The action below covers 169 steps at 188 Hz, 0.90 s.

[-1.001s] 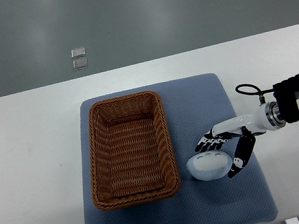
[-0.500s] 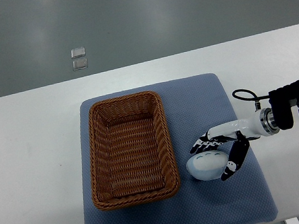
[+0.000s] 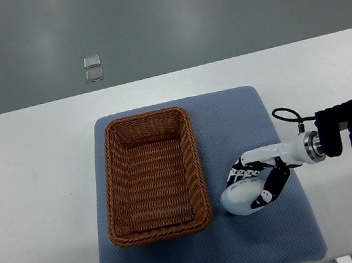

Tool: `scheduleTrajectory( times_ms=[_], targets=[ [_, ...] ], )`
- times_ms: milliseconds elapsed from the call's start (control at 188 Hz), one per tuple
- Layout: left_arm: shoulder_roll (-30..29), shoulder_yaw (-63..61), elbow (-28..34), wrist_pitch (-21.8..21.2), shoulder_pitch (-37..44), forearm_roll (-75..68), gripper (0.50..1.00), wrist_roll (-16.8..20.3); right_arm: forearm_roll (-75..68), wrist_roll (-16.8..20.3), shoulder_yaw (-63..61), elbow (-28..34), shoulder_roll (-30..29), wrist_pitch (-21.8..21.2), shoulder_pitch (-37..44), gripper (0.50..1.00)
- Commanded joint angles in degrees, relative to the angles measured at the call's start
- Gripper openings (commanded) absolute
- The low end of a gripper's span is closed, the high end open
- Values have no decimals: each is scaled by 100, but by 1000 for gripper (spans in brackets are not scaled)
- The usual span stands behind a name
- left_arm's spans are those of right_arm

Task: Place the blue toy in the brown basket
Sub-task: 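Lift the plush toy and carry it over the wicker basket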

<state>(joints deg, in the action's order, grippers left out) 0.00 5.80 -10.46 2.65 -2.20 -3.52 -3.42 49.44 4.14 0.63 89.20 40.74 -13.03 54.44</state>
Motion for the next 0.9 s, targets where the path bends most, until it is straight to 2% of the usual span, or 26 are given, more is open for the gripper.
scheduleTrajectory(
  times_ms=[0, 64, 234, 389, 548, 708, 894],
  targets=[
    [0, 0, 0, -2, 0, 0, 1000, -1, 136, -89, -1, 1, 13, 11, -12, 611],
    [0, 0, 0, -2, 0, 0, 1000, -1, 136, -132, -1, 1, 48, 46, -4, 582],
    [0, 0, 0, -2, 0, 0, 1000, -1, 83, -150, -133, 53, 294, -42, 199, 574],
    [0, 0, 0, -10, 0, 0, 1000, -1, 30, -159, -159, 124, 513, -120, 1006, 574],
    [0, 0, 0, -10, -35, 0, 1000, -1, -5, -159, -133, 97, 426, -209, 1921, 576],
    [0, 9, -9, -10, -44, -9, 1000, -1, -444, -159, -19, -183, -330, -138, 2756, 578],
    [0, 27, -9, -10, -44, -9, 1000, -1, -594, -203, 131, -1001, -1454, -50, 2950, 584]
  ],
)
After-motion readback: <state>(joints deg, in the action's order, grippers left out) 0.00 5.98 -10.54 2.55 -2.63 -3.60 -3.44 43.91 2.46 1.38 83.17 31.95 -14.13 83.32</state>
